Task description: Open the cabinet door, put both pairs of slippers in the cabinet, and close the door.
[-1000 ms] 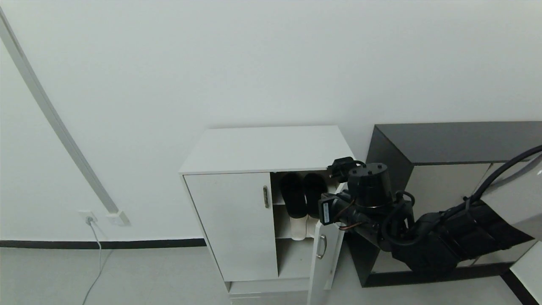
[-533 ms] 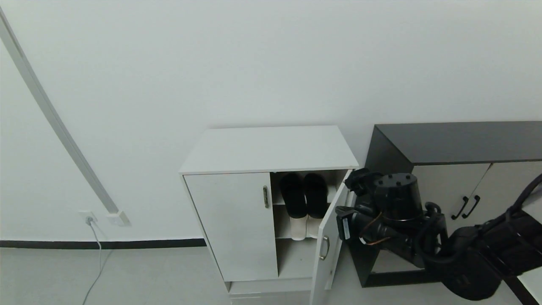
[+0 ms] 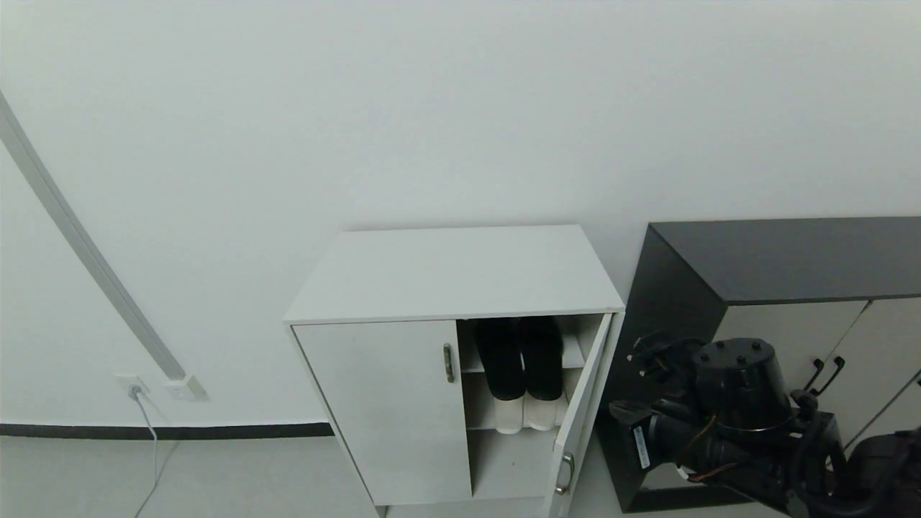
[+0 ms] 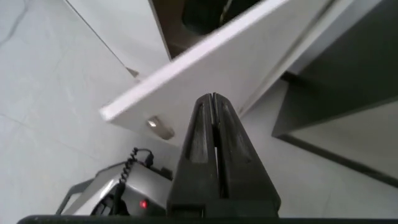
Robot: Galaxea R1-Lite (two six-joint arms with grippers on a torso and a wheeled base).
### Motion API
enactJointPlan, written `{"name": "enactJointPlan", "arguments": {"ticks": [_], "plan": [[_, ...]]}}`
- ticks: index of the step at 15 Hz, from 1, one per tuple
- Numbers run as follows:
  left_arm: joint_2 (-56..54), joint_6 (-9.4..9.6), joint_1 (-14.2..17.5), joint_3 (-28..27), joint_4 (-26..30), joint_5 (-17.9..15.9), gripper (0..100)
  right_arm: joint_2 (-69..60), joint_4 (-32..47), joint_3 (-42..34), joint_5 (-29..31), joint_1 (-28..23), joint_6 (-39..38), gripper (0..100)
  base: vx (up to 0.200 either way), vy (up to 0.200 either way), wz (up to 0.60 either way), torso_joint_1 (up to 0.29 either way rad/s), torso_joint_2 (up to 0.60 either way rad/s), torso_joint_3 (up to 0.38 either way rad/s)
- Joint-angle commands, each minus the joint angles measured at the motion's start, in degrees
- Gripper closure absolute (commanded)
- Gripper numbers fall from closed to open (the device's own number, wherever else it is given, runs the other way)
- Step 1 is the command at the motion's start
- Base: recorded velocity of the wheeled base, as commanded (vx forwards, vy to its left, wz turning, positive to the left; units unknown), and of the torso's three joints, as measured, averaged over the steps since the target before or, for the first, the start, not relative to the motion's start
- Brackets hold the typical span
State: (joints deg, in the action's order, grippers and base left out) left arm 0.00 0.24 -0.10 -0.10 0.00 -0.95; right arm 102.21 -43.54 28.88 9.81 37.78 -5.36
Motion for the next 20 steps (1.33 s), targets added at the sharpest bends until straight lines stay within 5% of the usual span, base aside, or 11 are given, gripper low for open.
{"name": "enactJointPlan", "arguments": {"ticks": [1,8,20], "plan": [[0.09,-0.07,0.01,0.01,-0.09,-0.02,100,0.89,-0.05,-0.49,-0.58,0.10,0.00,100,0.000,0.000,0.00,0.000,0.00,0.000],[0.00,-0.07,0.01,0.01,0.00,-0.02,100,10.21,-8.05,1.71,-1.64,0.10,0.27,100,0.000,0.000,0.00,0.000,0.00,0.000],[0.09,-0.16,0.01,0.01,0.00,-0.02,100,17.68,-9.89,10.58,-1.90,0.10,0.09,100,0.000,0.000,0.00,0.000,0.00,0.000]]}}
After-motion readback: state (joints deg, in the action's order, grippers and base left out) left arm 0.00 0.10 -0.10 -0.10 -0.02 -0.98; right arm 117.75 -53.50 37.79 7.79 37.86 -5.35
